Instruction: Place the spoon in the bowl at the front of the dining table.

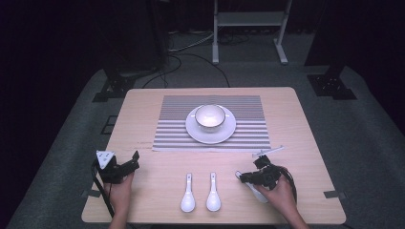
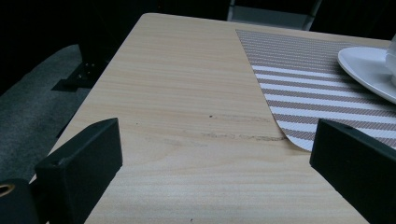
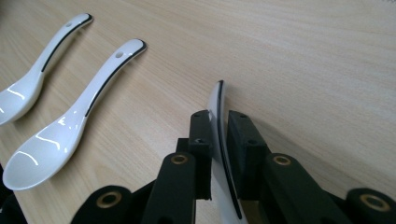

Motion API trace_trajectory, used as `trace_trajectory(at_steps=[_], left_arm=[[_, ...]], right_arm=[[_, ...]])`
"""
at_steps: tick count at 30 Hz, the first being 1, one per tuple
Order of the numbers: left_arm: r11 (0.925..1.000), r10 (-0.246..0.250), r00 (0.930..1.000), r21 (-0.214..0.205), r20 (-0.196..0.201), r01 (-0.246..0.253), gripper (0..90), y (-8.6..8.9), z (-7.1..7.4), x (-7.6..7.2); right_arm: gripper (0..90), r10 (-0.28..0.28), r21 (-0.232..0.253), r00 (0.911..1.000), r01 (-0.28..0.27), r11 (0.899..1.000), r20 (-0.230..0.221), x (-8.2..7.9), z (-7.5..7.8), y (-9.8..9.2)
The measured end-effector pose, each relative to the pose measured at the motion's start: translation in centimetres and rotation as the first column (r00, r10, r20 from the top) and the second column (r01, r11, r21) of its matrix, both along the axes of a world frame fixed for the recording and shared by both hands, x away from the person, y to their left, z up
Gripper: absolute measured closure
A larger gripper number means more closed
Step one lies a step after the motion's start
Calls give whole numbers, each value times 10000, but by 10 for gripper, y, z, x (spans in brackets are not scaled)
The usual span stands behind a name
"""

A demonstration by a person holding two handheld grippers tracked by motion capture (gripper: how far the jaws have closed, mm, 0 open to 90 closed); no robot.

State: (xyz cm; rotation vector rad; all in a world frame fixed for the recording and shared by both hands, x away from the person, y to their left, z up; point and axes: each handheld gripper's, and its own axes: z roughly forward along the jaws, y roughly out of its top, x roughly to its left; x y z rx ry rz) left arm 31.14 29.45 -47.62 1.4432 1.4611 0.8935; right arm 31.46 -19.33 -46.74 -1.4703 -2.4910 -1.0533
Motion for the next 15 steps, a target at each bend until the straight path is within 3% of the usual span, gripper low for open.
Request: trace_trajectory(at_steps=[4,5,6,15], left_arm=[[10000,3,10000,7,-2,-3,11,0,0,0],[10000,2,10000,-1,1,-2,11,0,0,0],[10000,2,10000,-4,0,-2,12,0,0,0],[10000,20,10000,15,-2,-20,11,0,0,0]], right_arm=[[853,171,-173,9997,-174,9997,-193,1,1,2],[856,216,-490,9997,-220,9986,-105,1,4,5],[857,226,-514,9997,-230,9984,-94,1,4,5],[856,37,848,9999,-26,9964,-137,0,15,-11]])
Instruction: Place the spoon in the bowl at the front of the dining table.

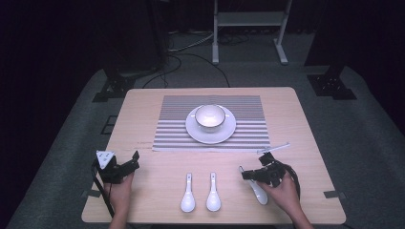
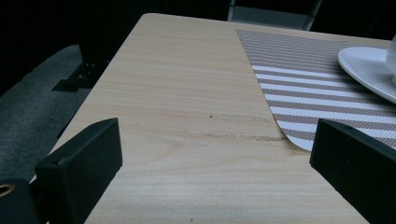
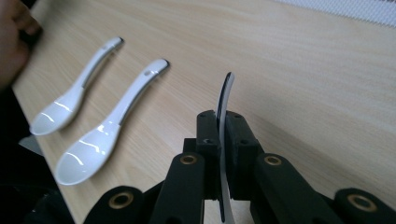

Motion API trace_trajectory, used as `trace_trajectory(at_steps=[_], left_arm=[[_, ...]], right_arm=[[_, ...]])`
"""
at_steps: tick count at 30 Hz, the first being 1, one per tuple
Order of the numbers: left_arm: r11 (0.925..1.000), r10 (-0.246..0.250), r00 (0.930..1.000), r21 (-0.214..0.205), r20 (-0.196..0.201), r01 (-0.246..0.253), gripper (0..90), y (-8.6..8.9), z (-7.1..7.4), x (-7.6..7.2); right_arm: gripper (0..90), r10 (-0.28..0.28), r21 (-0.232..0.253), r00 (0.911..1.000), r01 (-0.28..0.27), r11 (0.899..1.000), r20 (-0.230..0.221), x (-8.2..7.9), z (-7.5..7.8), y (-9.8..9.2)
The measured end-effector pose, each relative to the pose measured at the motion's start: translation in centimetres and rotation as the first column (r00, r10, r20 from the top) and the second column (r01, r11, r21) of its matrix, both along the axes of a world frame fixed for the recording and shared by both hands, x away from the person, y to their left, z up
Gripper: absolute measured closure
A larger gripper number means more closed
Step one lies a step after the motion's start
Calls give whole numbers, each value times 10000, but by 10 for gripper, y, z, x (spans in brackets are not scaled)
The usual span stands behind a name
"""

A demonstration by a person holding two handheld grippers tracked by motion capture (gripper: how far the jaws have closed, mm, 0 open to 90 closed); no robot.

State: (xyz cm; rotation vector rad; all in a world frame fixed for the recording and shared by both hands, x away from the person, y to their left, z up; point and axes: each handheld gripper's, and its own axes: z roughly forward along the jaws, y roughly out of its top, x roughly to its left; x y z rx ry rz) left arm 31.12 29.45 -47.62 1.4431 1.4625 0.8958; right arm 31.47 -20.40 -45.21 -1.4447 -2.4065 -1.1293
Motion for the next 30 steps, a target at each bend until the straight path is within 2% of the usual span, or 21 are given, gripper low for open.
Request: trace_trajectory(at_steps=[5,11,17,23,30], left_arm=[[10000,14,10000,-40,8,-14,11,0,0,0],[10000,15,10000,-41,14,-15,11,0,0,0],[9999,11,10000,-103,23,-11,11,0,0,0],[9999,-5,10000,-107,3,5,11,1,0,0],[9999,2,10000,-109,2,-2,11,1,0,0]], right_arm=[[853,-223,720,9994,205,9972,249,-1,13,-11],[851,-476,1050,9975,419,9936,525,-2,25,-18],[851,-568,1475,9967,478,9879,575,1,29,-19],[848,-734,1951,9956,608,9789,578,8,32,-20],[849,-990,2700,9938,819,9594,503,21,39,-21]])
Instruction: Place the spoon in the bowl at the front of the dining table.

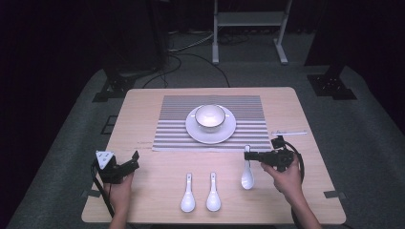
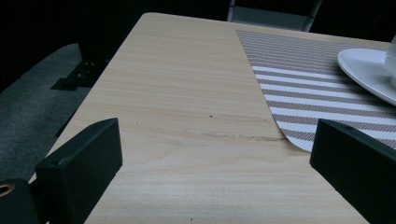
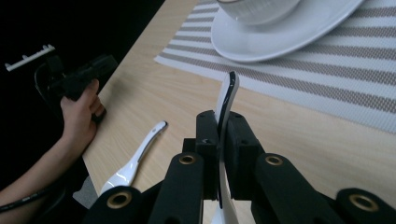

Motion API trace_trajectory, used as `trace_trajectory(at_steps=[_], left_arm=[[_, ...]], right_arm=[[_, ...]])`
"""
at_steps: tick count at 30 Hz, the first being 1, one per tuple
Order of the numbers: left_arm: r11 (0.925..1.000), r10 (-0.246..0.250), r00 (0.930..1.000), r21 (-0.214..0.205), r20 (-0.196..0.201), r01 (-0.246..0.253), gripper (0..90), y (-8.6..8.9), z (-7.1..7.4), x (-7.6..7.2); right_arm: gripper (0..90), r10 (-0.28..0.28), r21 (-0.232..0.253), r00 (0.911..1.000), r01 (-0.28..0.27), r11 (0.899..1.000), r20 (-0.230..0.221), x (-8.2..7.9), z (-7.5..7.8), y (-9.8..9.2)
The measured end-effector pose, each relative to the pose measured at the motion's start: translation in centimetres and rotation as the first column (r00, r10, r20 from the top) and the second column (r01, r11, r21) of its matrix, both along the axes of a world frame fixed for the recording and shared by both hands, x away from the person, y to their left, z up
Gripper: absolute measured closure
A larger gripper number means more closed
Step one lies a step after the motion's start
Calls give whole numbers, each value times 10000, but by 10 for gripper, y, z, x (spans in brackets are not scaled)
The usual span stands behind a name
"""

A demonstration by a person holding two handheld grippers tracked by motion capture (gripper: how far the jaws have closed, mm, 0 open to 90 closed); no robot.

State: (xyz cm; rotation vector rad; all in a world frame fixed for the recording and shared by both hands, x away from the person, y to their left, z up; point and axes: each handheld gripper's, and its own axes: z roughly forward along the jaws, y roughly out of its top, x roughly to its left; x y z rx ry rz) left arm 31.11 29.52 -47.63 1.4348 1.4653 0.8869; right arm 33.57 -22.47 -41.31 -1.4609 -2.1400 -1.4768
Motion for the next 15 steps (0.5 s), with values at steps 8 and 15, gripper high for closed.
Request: trace_trajectory(at_steps=[8,15], left_arm=[[10000,-7,10000,-13,-7,7,11,0,0,0],[10000,-12,10000,-29,-21,11,11,0,0,0]], right_arm=[[849,-210,568,9998,207,9982,52,21,15,2],[850,-463,663,9987,447,9968,226,36,28,5]])
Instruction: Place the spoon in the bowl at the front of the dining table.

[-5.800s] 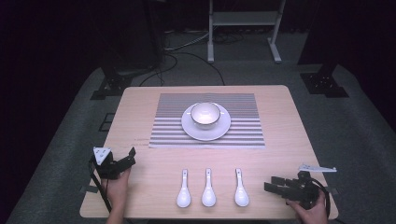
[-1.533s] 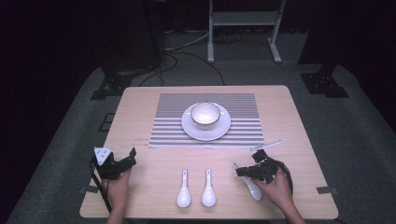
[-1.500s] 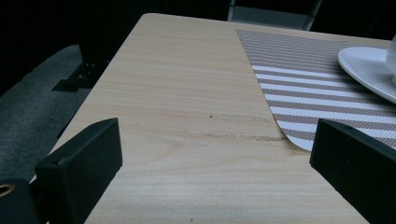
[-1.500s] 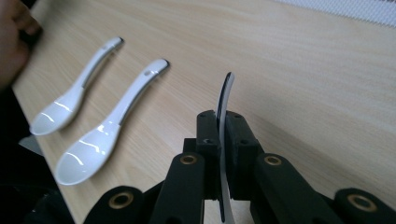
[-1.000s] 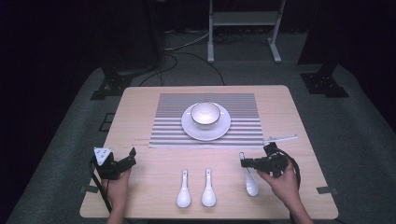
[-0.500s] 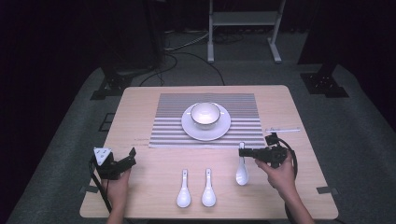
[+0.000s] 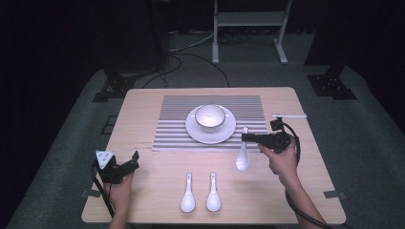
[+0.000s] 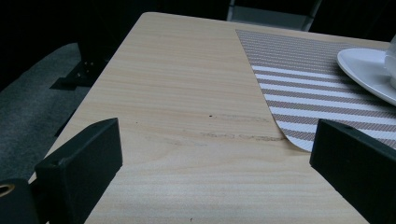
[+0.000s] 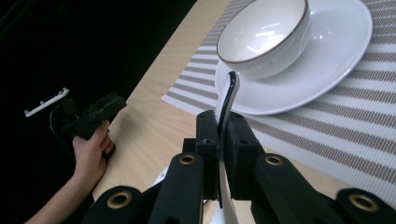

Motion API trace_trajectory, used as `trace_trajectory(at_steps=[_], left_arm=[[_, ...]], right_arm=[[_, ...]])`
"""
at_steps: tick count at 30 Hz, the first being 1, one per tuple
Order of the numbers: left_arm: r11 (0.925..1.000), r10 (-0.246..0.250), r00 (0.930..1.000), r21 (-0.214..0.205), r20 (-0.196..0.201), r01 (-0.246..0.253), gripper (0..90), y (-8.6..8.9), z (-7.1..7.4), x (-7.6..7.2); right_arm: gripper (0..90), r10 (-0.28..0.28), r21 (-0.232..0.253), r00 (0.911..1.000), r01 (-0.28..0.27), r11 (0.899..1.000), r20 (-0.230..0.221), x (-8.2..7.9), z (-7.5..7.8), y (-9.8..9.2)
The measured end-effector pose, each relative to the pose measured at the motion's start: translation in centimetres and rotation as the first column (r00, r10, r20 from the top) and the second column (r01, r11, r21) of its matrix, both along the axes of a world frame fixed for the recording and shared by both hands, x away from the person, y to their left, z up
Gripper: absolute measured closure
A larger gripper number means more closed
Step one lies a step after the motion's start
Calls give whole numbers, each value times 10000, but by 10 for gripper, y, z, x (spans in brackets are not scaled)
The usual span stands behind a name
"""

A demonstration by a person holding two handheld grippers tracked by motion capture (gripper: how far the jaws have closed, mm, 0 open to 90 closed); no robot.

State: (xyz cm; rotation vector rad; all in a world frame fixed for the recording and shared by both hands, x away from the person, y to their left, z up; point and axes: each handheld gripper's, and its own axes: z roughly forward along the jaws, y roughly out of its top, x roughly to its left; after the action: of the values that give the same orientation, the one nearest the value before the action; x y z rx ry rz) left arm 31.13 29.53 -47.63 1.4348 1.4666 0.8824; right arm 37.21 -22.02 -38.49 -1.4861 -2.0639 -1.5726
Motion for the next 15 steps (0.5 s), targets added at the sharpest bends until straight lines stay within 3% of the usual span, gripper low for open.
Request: trace_trajectory(at_steps=[6,15], left_arm=[[10000,-11,10000,-5,-11,11,11,0,0,0],[10000,-16,10000,-14,-15,16,11,0,0,0]], right_arm=[[850,-168,414,9997,175,9990,-160,16,4,2],[850,-416,591,9986,436,9973,-341,34,8,8]])
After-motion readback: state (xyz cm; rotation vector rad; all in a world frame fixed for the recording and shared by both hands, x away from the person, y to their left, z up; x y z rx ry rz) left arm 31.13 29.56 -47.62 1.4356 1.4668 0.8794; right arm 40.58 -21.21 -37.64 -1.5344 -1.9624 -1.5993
